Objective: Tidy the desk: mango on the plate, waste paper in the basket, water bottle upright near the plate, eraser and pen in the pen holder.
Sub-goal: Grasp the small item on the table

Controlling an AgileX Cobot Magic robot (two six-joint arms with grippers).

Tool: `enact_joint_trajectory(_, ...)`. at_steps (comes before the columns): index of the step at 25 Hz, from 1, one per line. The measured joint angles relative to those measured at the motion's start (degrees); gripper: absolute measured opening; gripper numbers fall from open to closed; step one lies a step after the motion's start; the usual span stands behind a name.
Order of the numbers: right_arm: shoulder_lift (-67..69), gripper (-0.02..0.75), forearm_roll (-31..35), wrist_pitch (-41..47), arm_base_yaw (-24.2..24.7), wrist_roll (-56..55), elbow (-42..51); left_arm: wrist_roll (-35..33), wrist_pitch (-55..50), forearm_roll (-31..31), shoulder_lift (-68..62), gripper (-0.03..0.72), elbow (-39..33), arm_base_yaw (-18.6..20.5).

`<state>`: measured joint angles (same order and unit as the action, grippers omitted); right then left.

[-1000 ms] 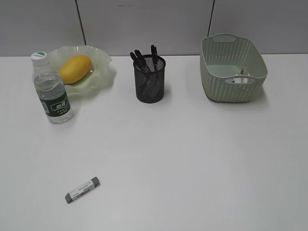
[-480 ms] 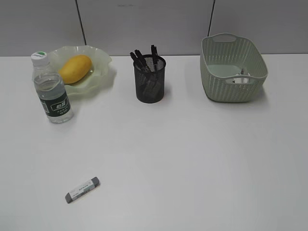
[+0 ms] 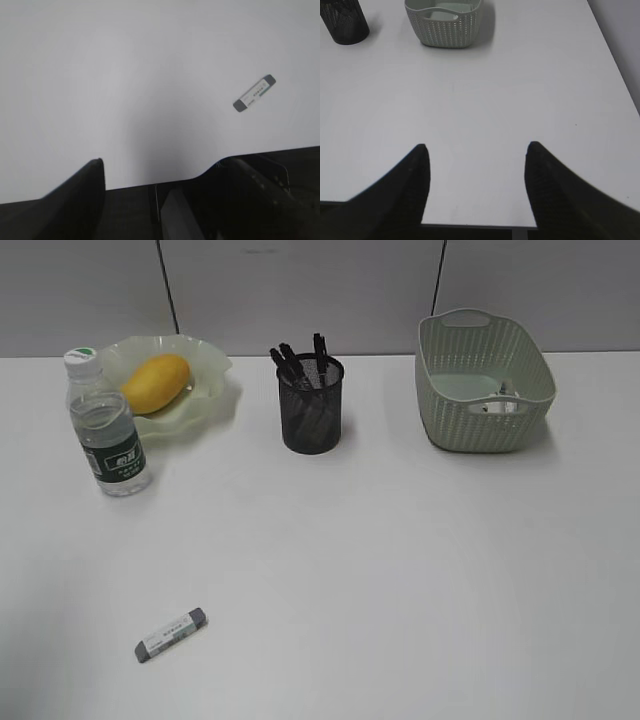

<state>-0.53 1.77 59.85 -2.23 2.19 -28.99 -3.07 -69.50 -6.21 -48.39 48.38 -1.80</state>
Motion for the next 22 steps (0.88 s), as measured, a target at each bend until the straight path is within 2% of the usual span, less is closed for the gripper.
enact_joint_trajectory(4, 0.0, 0.478, 0.0, -0.1, 0.0, 0.0, 0.0, -3.8, 0.1, -1.3, -9.6, 0.571, 1.0, -0.3)
enact_joint_trajectory(6, 0.0, 0.478, 0.0, 0.0, 0.0, 0.0, 0.0, -5.6, 0.5, 0.1, -13.3, 0.571, 1.0, -2.5)
enact_joint_trajectory(9, 0.0, 0.478, 0.0, 0.0, 0.0, 0.0, 0.0, -6.4, 3.5, 3.7, -18.3, 0.571, 1.0, -11.2)
enact_joint_trajectory(12, 0.0, 0.478, 0.0, 0.0, 0.0, 0.0, 0.0, -6.6, 7.6, 4.2, -23.4, 0.571, 1.0, -19.9)
enact_joint_trajectory(14, 0.0, 0.478, 0.0, -0.1, 0.0, 0.0, 0.0, -6.7, 10.3, 4.2, -26.8, 0.571, 1.0, -24.4)
enact_joint_trajectory(17, 0.0, 0.478, 0.0, -0.1, 0.0, 0.0, 0.0, -6.8, 15.4, 4.6, -32.5, 0.571, 1.0, -28.8)
enact_joint_trajectory(22, 0.0, 0.478, 0.0, -0.1, 0.0, 0.0, 0.0, -6.8, 22.6, 5.4, -41.7, 0.566, 1.6, -32.4)
